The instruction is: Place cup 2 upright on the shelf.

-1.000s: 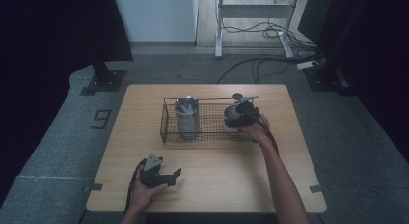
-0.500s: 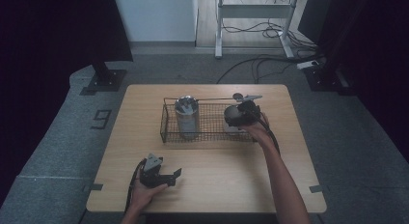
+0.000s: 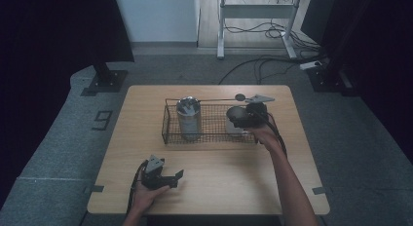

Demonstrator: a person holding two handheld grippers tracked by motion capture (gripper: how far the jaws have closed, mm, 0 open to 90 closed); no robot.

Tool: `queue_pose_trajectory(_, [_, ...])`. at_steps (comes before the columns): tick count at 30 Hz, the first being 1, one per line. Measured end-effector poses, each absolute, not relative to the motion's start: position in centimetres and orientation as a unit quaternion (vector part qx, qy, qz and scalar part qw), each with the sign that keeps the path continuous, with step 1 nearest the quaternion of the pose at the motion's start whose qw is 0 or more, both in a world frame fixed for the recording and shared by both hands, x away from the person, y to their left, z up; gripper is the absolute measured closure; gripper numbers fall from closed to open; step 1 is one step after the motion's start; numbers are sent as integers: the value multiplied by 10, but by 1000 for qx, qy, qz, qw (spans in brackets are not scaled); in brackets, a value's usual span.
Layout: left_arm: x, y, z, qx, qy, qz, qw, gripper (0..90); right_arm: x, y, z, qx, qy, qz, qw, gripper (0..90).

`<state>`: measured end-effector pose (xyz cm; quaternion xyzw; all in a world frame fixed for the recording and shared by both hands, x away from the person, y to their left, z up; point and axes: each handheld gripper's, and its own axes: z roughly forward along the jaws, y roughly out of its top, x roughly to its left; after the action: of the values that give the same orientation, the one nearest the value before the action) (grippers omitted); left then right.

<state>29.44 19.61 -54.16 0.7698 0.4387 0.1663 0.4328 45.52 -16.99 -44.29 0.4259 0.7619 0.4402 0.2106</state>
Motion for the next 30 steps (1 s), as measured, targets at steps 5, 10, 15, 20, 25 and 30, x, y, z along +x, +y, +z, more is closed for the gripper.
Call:
queue_pose_trajectory(5, [293,194,-541,769,438,166,435,64,440,-176,-445,421,760,448,210,56])
queue_pose_trajectory(10, [294,193,-541,771,437,166,433,64,424,-184,-448,414,761,453,209,74])
queue_pose_trajectory(15, [294,194,-541,770,439,166,433,64,405,-192,-452,406,760,462,211,82])
queue_pose_trajectory(20, [294,194,-541,770,438,166,433,65,384,-201,-456,399,757,471,213,88])
queue_pose_trajectory(25, [294,194,-541,769,439,166,434,65,366,-211,-463,399,754,477,210,93])
queue_pose_trajectory(30, [294,194,-541,770,439,166,433,65,347,-219,-480,404,754,476,207,96])
